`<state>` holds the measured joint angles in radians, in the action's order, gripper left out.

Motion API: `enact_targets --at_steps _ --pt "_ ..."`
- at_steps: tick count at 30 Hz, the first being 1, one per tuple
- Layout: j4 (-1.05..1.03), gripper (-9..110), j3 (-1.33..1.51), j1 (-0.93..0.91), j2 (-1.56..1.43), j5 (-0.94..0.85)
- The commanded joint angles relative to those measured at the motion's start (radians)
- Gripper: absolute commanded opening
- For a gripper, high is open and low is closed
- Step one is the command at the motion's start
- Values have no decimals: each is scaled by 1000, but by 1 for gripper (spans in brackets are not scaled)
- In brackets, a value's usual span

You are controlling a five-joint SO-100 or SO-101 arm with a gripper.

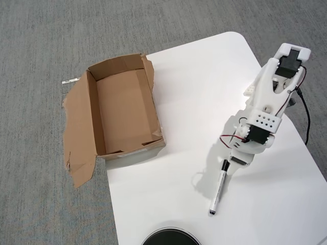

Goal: Grasp a pen and put it in the box.

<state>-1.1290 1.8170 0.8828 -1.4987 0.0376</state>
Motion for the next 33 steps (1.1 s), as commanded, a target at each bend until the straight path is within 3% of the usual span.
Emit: enact_targets --at_steps 1,14,24,33 --pt "6 27 -21 33 -3 -8" --pt "-5 27 -76 54 2 -84" --pt "-15 27 -61 42 3 -441" --pt "-195 27 -77 42 2 -759"
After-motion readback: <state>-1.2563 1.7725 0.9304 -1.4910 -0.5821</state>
